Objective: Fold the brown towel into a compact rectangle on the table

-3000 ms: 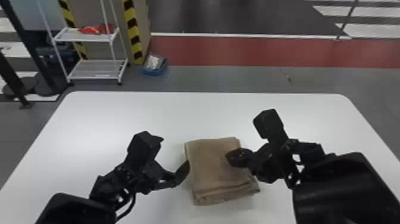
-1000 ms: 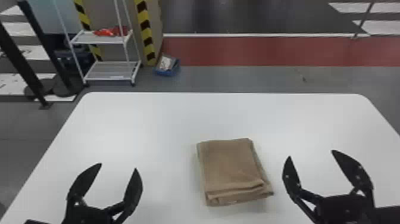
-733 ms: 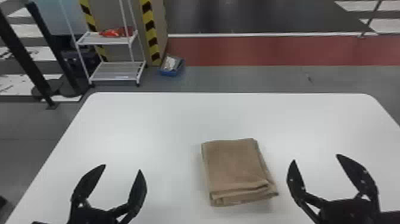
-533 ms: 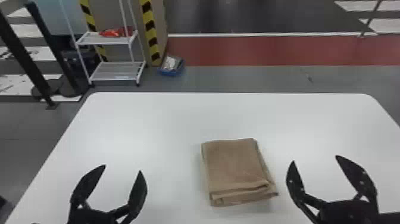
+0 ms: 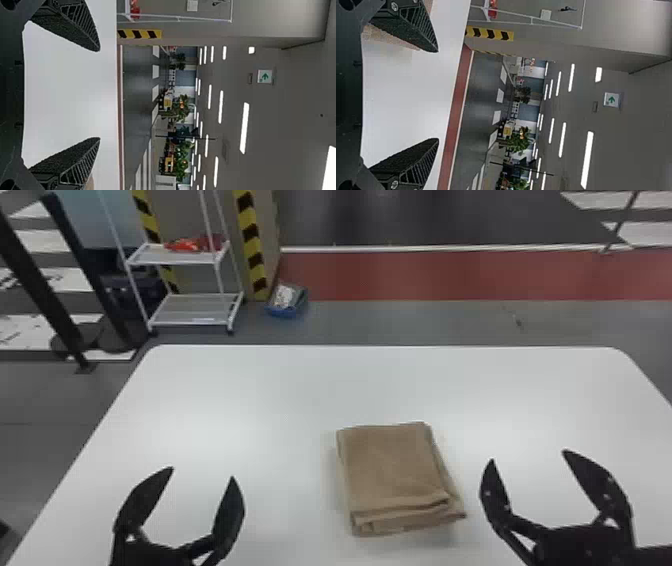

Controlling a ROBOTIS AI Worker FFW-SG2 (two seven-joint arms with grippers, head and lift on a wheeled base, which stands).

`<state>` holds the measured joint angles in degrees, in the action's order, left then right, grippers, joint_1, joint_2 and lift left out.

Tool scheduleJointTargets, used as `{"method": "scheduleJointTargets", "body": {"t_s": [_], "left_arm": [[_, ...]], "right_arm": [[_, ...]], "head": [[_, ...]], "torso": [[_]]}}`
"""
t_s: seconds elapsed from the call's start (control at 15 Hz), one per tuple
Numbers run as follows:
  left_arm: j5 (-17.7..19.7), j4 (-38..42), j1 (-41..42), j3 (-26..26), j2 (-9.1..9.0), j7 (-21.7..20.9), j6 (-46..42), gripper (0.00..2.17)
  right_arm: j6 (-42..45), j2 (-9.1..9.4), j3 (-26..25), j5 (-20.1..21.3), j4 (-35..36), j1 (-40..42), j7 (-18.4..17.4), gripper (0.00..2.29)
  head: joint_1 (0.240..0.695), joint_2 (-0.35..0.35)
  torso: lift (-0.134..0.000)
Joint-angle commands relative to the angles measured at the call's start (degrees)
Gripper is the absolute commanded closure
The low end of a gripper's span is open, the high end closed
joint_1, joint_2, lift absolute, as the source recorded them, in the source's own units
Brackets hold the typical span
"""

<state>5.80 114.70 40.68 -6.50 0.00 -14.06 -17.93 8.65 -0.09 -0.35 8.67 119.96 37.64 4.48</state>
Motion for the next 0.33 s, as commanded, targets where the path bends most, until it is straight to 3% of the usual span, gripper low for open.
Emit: {"method": "scheduleJointTargets", "body": {"t_s": [0.0,0.27], "left_arm": [[0.00,0.00,0.02,0.00,-0.15,0.00,-0.21,0.08],[0.00,-0.09,0.02,-0.09,-0.15,-0.09,-0.03,0.08]], "right_arm": [[0.00,0.14,0.00,-0.06,-0.08,-0.02,0.00,0.09],[0.00,0.14,0.08,-0.06,-0.17,-0.11,0.00,0.09]], "head": [[0.695,0.053],[0.695,0.053]], "torso": [[-0.124],[-0.124]]}}
